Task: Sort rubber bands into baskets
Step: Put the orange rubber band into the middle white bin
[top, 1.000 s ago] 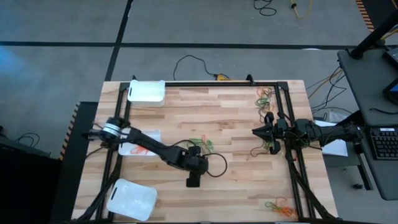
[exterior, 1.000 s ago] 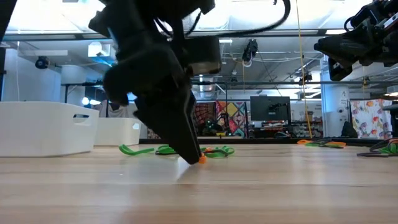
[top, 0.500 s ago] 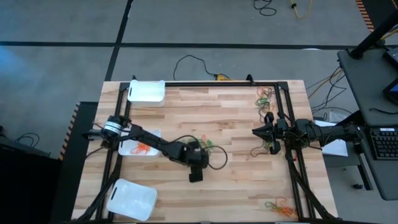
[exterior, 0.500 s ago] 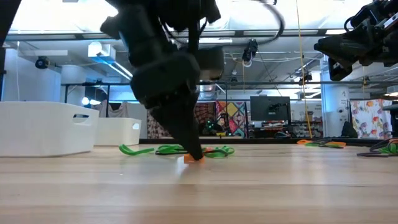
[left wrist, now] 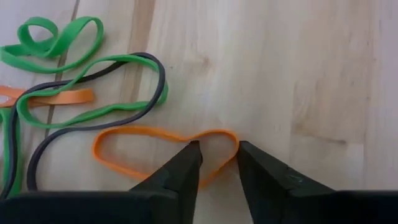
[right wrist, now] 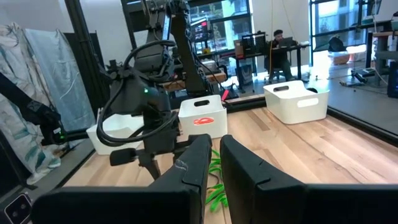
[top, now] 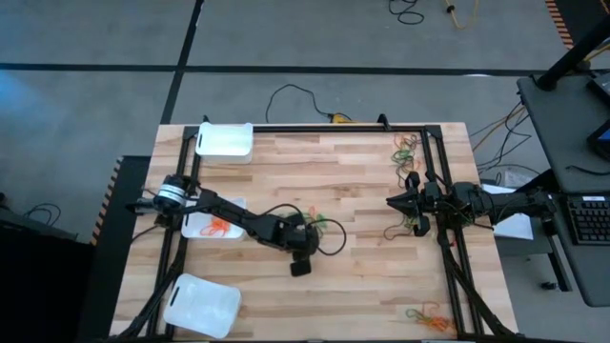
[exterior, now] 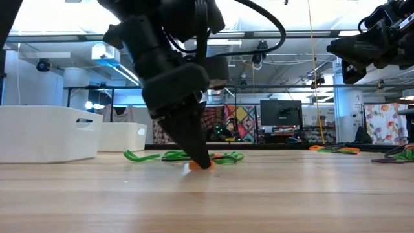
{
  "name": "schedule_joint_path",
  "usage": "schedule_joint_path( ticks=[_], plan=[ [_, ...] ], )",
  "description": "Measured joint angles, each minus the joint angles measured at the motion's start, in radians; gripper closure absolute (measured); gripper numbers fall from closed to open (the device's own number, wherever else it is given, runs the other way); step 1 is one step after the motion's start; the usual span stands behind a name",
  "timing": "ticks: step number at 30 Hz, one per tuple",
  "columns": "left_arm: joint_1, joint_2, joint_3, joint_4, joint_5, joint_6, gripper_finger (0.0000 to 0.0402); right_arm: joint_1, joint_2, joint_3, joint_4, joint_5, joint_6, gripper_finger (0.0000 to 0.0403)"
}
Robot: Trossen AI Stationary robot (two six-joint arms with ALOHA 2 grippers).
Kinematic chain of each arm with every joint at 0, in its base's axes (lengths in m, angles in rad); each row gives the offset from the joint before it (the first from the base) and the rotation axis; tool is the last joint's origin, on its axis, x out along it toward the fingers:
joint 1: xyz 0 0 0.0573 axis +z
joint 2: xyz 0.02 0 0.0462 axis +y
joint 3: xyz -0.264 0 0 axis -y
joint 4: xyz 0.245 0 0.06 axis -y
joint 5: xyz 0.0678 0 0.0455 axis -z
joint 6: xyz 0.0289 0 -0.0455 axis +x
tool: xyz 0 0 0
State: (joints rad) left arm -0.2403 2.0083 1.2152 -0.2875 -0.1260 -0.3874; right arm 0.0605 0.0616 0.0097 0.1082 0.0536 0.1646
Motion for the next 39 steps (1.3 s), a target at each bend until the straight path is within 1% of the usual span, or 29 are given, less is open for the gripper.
schedule_joint_path(
  ticks=[4, 5, 9, 13, 20, 25, 27, 29, 32, 34, 39],
  plan=[
    [0.001, 0.001, 0.000, 0.008, -0.001, -0.015, 0.0385, 0.000, 0.000, 0.000, 0.000, 0.000, 0.000, 0.0369],
    [0.001, 0.001, 0.000, 0.009, -0.001, -0.019, 0.0393, 0.000, 0.000, 0.000, 0.000, 0.000, 0.000, 0.0369],
    [0.000, 0.000, 0.000, 0.011, 0.005, -0.045, 0.0396, 0.000, 0.000, 0.000, 0.000, 0.000, 0.000, 0.0369],
    [-0.007, -0.028, -0.002, 0.004, 0.032, -0.071, 0.0400, 0.000, 0.000, 0.000, 0.000, 0.000, 0.000, 0.0369],
    [-0.034, -0.131, -0.002, -0.028, 0.046, -0.033, 0.0401, 0.000, 0.000, 0.000, 0.000, 0.000, 0.000, 0.0369],
    [-0.043, -0.224, -0.002, -0.082, 0.043, -0.042, 0.0402, 0.000, 0.000, 0.000, 0.000, 0.000, 0.000, 0.0369],
    [-0.045, -0.274, -0.002, -0.136, 0.032, -0.047, 0.0402, 0.000, 0.000, 0.000, 0.000, 0.000, 0.000, 0.0369],
    [-0.045, -0.336, -0.002, -0.199, 0.000, -0.053, 0.0402, 0.000, 0.000, 0.000, 0.000, 0.000, 0.000, 0.0369],
    [-0.042, -0.438, 0.000, -0.351, -0.053, -0.069, 0.0402, 0.000, 0.000, 0.000, 0.000, 0.000, 0.000, 0.0369],
    [-0.036, -0.500, 0.000, -0.494, -0.094, -0.093, 0.0402, 0.000, 0.000, 0.000, 0.001, 0.000, 0.000, 0.0369],
    [-0.004, -0.621, -0.003, -0.898, -0.184, -0.295, 0.0401, 0.000, 0.000, 0.000, 0.000, 0.000, 0.000, 0.0369]
  ],
)
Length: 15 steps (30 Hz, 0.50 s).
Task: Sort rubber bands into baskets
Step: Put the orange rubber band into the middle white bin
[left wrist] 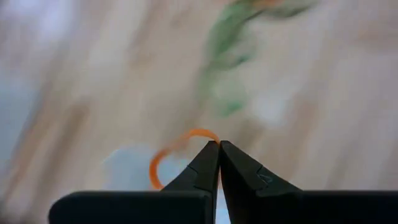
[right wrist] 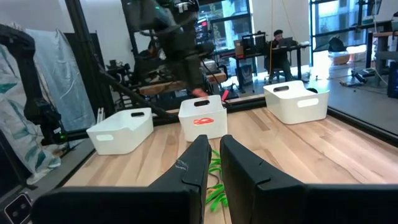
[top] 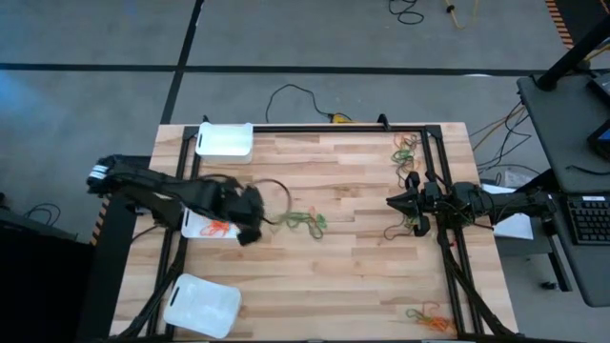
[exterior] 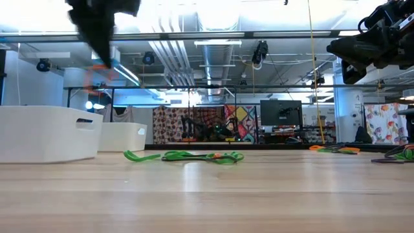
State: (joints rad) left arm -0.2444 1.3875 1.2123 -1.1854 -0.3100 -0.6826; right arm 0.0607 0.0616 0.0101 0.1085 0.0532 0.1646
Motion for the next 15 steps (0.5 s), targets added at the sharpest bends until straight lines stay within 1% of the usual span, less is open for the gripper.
schedule_joint_path(
  ticks=[2, 5, 9, 13, 15],
  plan=[
    [0.016, -0.037, -0.018, -0.092, -0.024, -0.074, 0.0401, 0.000, 0.000, 0.000, 0.000, 0.000, 0.000, 0.0369],
    [0.051, -0.093, -0.082, -0.112, 0.005, -0.175, 0.0401, 0.000, 0.000, 0.000, 0.000, 0.000, 0.000, 0.0369],
    [0.103, -0.133, -0.233, -0.038, 0.093, -0.264, 0.0401, 0.000, 0.000, 0.000, 0.000, 0.000, 0.000, 0.0369],
    [0.150, -0.133, -0.392, 0.083, 0.154, -0.270, 0.0401, 0.000, 0.000, 0.000, 0.000, 0.000, 0.000, 0.0369],
    [0.160, -0.123, -0.452, 0.126, 0.172, -0.279, 0.0401, 0.000, 0.000, 0.000, 0.000, 0.000, 0.000, 0.0369]
  ],
)
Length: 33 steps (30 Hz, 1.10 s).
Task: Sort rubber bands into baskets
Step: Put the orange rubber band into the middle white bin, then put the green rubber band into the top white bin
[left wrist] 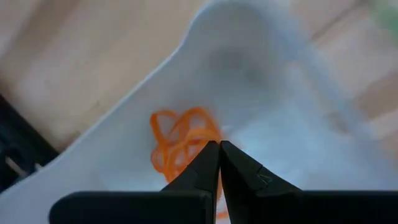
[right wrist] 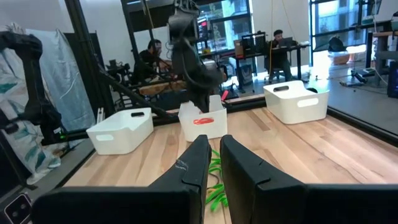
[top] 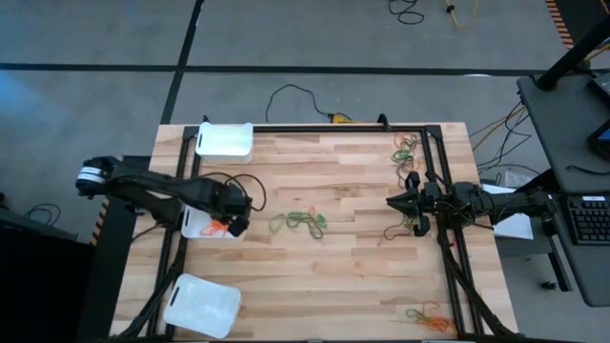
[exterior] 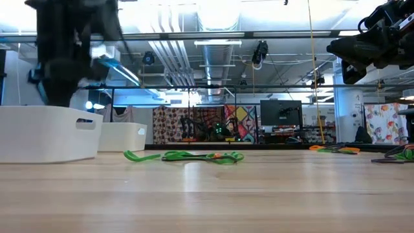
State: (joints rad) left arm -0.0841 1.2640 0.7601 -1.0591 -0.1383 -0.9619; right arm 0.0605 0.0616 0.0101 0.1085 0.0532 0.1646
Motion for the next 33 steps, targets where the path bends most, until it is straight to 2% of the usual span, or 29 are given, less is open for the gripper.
schedule_joint_path(
  ticks=[5, 11, 18, 25, 28, 33],
  plan=[
    [-0.001, 0.005, -0.074, 0.073, 0.019, -0.026, 0.0401, 0.000, 0.000, 0.000, 0.000, 0.000, 0.000, 0.0369],
    [0.001, 0.005, -0.069, 0.070, 0.018, -0.023, 0.0386, 0.000, 0.000, 0.000, 0.000, 0.000, 0.000, 0.0369],
    [0.001, 0.005, -0.002, -0.052, 0.018, -0.013, 0.0304, 0.000, 0.000, 0.000, 0.000, 0.000, 0.000, 0.0369],
    [0.001, 0.005, 0.175, -0.098, 0.016, 0.051, 0.0213, 0.000, 0.000, 0.000, 0.000, 0.000, 0.000, 0.0369],
    [0.001, 0.010, 0.239, -0.060, 0.000, 0.071, 0.0184, 0.000, 0.000, 0.000, 0.000, 0.000, 0.000, 0.0369],
    [0.001, 0.052, 0.290, 0.132, -0.002, 0.108, 0.0157, 0.000, 0.000, 0.000, 0.000, 0.000, 0.000, 0.0369]
  ],
)
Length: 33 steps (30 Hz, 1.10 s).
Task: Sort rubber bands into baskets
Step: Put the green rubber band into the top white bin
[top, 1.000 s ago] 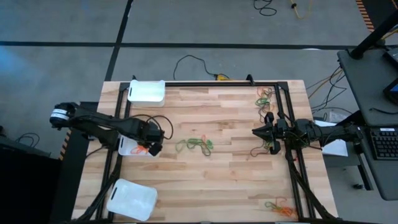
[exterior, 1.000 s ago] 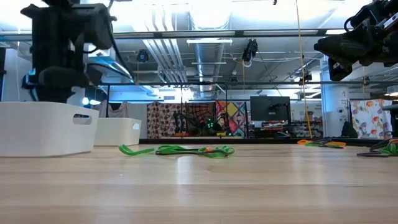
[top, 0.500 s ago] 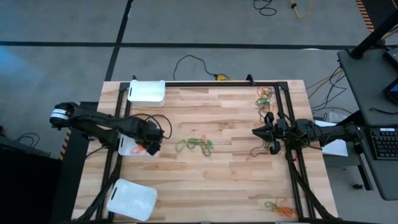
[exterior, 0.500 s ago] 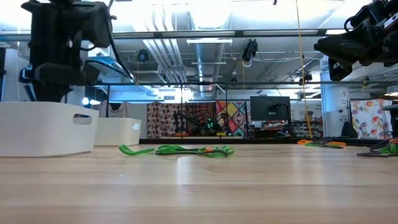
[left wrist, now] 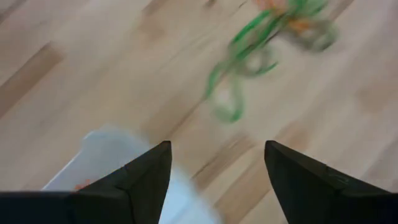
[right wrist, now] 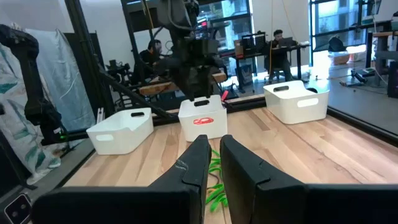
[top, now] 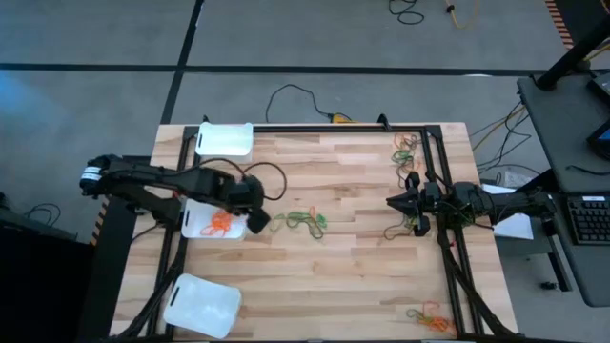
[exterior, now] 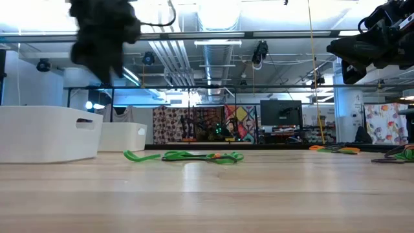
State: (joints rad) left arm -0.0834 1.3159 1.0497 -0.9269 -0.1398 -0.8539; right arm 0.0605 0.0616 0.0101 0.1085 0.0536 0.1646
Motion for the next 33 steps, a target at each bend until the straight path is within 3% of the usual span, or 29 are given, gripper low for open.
schedule_joint_path(
  ticks=[4, 15, 25, 33],
  plan=[
    [0.000, 0.101, 0.011, 0.071, 0.005, 0.000, 0.0155, 0.000, 0.000, 0.000, 0.000, 0.000, 0.000, 0.0369],
    [0.019, 0.426, 0.100, 0.010, 0.075, 0.046, 0.0164, 0.000, 0.000, 0.000, 0.000, 0.000, 0.000, 0.0369],
    [0.075, 0.490, 0.084, 0.074, 0.126, 0.102, 0.0195, 0.000, 0.000, 0.000, 0.000, 0.000, 0.000, 0.0369],
    [0.071, 0.527, 0.082, 0.096, 0.150, 0.078, 0.0263, 0.000, 0.000, 0.000, 0.000, 0.000, 0.000, 0.0369]
  ],
)
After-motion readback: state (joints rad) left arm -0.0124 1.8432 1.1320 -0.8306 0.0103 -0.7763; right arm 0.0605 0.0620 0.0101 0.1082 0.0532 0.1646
